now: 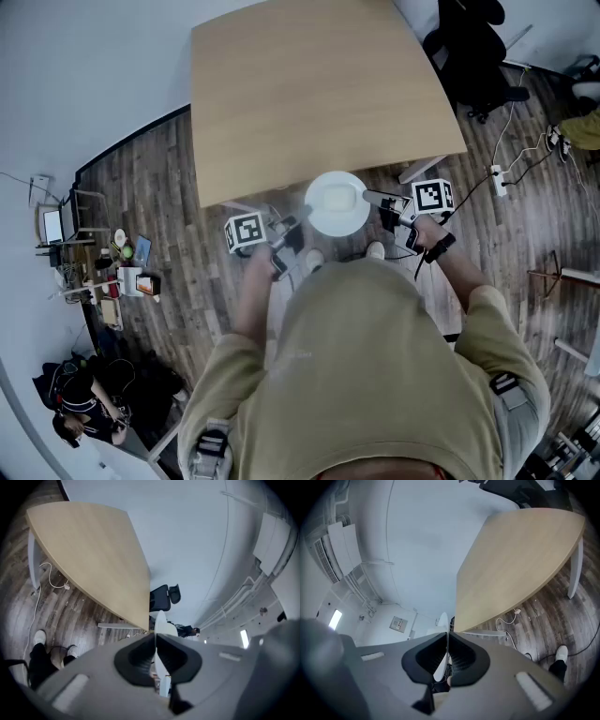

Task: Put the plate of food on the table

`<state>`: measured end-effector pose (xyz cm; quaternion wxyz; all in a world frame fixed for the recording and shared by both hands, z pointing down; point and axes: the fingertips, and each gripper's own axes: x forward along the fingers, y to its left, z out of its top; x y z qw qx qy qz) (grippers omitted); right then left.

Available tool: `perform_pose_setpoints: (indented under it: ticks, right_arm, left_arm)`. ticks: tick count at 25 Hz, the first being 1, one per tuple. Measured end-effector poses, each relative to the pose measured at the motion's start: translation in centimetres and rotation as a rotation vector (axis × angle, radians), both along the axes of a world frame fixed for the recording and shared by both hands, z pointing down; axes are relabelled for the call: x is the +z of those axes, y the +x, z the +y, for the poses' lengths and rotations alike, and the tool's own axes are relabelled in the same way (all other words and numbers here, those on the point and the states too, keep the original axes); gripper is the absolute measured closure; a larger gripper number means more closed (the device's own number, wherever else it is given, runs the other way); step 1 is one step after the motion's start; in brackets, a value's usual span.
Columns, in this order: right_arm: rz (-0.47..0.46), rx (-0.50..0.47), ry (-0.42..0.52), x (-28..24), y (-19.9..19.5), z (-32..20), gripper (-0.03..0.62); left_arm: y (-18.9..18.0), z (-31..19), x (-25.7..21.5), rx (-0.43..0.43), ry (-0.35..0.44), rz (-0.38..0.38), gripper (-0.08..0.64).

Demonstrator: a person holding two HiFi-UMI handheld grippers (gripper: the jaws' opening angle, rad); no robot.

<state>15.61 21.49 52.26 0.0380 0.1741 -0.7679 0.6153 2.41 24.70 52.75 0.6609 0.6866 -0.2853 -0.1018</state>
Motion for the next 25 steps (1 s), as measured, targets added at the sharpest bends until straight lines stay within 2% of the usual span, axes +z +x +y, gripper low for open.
perform_pose_setpoints:
  ticks: [15, 21, 25]
  right_arm:
    - [-0.01, 0.003, -0.037, 0.1, -2.0, 0.5, 0.572]
    - [0.011, 0.012, -0.028, 0.8, -6.8, 1.2, 0.572]
    - [0.039, 0.046, -0.057, 1.5, -6.6, 1.1, 0.572]
  left_arm:
    - [-2.1, 0.7, 0.3, -0.003, -0.001, 0.004, 0.548]
    - [-7.0, 1.3, 0.9, 0.005, -0.01, 0.029, 0.548]
    - [-7.1, 0.9, 1.4, 0.008, -0.021, 0.045, 0.549]
